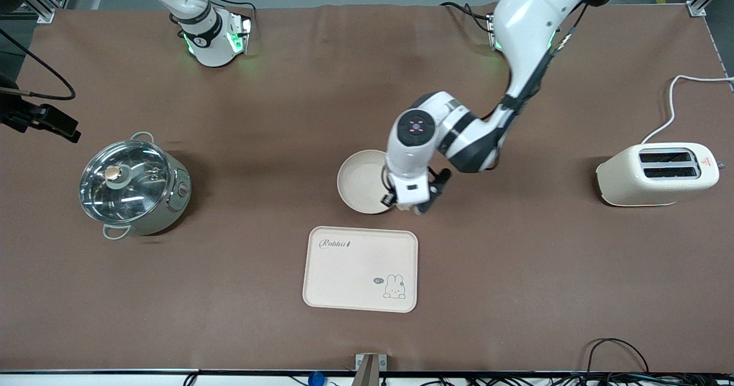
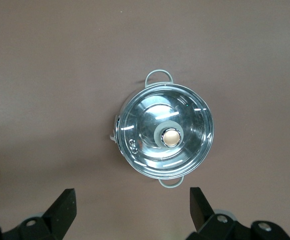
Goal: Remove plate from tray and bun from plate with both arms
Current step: 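Carry the bun toward the toaster and lower it to the table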
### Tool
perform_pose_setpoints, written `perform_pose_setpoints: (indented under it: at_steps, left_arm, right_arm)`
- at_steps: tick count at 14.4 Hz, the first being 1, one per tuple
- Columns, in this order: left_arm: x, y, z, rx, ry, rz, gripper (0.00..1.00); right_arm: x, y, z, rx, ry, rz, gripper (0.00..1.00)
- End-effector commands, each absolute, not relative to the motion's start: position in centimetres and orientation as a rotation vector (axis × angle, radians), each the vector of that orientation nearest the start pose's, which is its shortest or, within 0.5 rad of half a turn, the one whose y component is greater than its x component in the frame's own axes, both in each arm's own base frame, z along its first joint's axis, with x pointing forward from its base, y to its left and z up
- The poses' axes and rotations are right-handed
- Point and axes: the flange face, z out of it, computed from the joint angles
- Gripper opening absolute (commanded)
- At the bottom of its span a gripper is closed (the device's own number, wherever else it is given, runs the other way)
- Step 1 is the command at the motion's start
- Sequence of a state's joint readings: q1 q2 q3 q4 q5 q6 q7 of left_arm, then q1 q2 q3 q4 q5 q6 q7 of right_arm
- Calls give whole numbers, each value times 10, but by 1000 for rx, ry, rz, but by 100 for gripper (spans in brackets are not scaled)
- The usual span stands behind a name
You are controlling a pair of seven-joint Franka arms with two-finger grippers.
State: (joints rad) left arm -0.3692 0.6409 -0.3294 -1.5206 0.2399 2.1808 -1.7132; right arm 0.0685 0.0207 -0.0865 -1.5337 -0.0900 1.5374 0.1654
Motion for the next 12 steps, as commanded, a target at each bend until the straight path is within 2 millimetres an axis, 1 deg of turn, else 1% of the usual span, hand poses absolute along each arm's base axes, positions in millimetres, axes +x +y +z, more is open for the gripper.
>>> perform_pose_setpoints:
  at_steps: [1, 2, 3, 4, 5, 6, 7, 9, 10, 11, 12]
  left_arm:
    - [612, -338, 309, -2792, -1396, -36, 26]
    - [625, -313, 303, -2785, -1395, -23, 27]
    - [638, -288, 294, -2784, -1397, -7, 27]
    - [645, -270, 279, -2771, -1400, 22, 27]
    - [654, -247, 266, -2775, -1367, 24, 28]
    - [661, -222, 255, -2784, -1319, 15, 28]
    - [667, -196, 238, -2771, -1318, 45, 28]
    - [675, -167, 219, -2764, -1327, 70, 28]
    - [678, -154, 213, -2767, -1340, 71, 30]
    - [679, -148, 205, -2771, -1334, 82, 34]
    - [678, -143, 195, -2772, -1328, 100, 43]
  right_arm:
    - [550, -9, 627, -3244, 228, 54, 100]
    - [549, -3, 627, -3246, 147, 62, 100]
    - [549, -3, 626, -3247, 94, 67, 100]
    - [549, 0, 626, -3248, 81, 67, 100]
    - [549, 2, 627, -3248, 76, 62, 100]
    - [550, 0, 628, -3246, 71, 53, 100]
    - [551, -6, 629, -3246, 78, 44, 100]
    - [552, -15, 631, -3245, 105, 33, 100]
    - [552, -18, 631, -3243, 117, 34, 100]
    - [552, -21, 632, -3242, 135, 31, 100]
    - [552, -23, 631, -3233, 141, 34, 100]
